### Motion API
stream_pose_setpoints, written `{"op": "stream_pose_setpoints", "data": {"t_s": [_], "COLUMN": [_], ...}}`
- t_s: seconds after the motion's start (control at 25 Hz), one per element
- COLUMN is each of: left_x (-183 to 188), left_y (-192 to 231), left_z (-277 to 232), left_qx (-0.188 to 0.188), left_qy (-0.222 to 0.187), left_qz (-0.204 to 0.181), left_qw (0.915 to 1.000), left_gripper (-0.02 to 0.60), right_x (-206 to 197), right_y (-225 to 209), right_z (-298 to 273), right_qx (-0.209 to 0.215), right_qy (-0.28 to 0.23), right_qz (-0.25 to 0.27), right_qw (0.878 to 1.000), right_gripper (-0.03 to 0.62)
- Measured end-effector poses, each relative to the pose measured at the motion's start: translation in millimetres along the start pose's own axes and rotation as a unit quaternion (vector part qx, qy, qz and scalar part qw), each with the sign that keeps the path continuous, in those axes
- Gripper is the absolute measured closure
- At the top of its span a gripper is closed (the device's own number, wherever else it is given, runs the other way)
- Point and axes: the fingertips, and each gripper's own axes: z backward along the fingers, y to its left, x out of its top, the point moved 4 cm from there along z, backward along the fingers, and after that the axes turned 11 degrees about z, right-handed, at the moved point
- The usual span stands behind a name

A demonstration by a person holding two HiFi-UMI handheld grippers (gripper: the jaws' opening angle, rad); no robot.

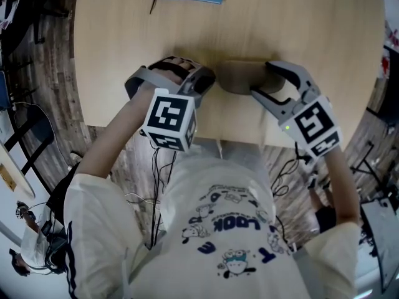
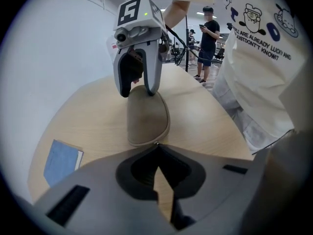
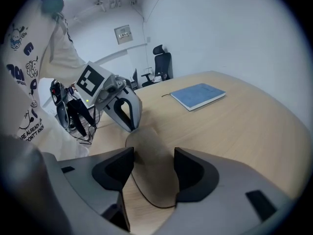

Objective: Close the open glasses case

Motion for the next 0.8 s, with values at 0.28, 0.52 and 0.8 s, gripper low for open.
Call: {"op": "stream_pose_setpoints", "data": {"t_s": [0.28,0.52,0.8], "left_x": [16,21,44], "left_y": [-34,-46,-60], "left_z": [-11,-15,-26], "left_qx": [0.033,0.082,0.116], "left_qy": [-0.004,-0.009,-0.016], "left_qz": [0.086,0.189,0.265], "left_qw": [0.9958,0.9785,0.9571], "left_gripper": [0.581,0.581,0.581], "right_x": [-10,-7,-8], "right_y": [7,7,14], "right_z": [-1,-8,-9], "right_qx": [-0.015,-0.050,-0.082], "right_qy": [0.002,-0.009,-0.010], "right_qz": [-0.014,-0.047,-0.094], "right_qw": [1.000,0.998,0.992], "right_gripper": [0.342,0.341,0.339]}}
